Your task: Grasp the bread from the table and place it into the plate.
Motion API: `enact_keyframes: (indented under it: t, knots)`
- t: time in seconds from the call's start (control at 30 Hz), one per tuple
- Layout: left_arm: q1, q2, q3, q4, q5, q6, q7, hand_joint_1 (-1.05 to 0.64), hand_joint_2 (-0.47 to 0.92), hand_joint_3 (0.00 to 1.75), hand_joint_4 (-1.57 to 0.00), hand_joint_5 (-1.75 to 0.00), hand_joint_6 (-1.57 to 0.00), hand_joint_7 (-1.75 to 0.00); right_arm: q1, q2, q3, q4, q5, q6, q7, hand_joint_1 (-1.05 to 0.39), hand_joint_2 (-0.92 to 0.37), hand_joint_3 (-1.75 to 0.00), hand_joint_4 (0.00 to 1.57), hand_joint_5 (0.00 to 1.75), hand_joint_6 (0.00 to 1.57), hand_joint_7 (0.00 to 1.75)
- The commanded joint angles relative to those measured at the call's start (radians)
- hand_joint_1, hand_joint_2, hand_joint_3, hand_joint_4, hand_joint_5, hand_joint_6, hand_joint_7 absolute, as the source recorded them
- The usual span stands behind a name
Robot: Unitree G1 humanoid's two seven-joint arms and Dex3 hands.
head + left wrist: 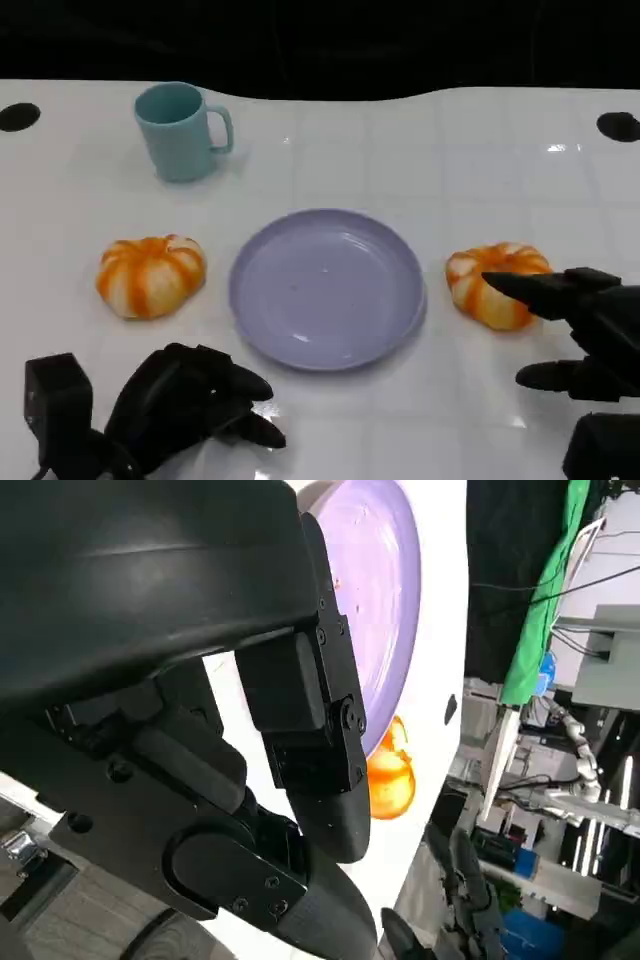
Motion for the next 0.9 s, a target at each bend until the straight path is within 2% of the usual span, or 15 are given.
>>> enact_keyframes:
  t: [0.03, 0.23, 0.37, 0.6, 0.9]
  knots:
    - [0.0, 0.013, 0.005, 0.001, 0.006, -0.003, 0.006, -1.05, 0.73, 0.0, -1.57, -0.2, -1.57, -0.01, -0.05, -0.036, 0.045, 0.002, -0.093, 0.052, -0.063, -0.56, -0.88, 0.0, 0.2, 0.22, 0.27, 0.01]
    - [-0.002, 0.014, 0.003, 0.005, 0.01, -0.005, 0.007, -1.05, 0.73, 0.0, -1.57, -0.21, -1.57, -0.01, -0.11, -0.039, 0.109, 0.045, -0.149, 0.118, -0.095, -0.54, -0.85, 0.0, 0.2, 0.22, 0.29, 0.01]
    - [0.0, 0.013, 0.004, 0.001, 0.007, 0.0, 0.007, -1.05, 0.73, 0.0, -1.57, -0.21, -1.57, -0.01, -0.169, -0.031, 0.16, 0.119, -0.191, 0.15, -0.137, -0.55, -0.85, 0.0, 0.21, 0.22, 0.29, 0.01]
    - [0.003, 0.013, 0.003, -0.001, 0.01, -0.007, 0.008, -1.05, 0.73, 0.0, -1.57, -0.21, -1.57, -0.01, -0.245, -0.023, 0.235, 0.228, -0.205, 0.199, -0.146, -0.58, -0.86, -0.01, 0.17, 0.19, 0.25, 0.0]
    - [0.003, 0.009, 0.004, -0.001, 0.006, -0.008, 0.005, -1.05, 0.73, 0.0, -1.57, -0.21, -1.57, -0.01, -0.347, -0.006, 0.318, 0.417, -0.22, 0.234, -0.207, -0.62, -0.86, 0.0, 0.18, 0.19, 0.23, 0.0]
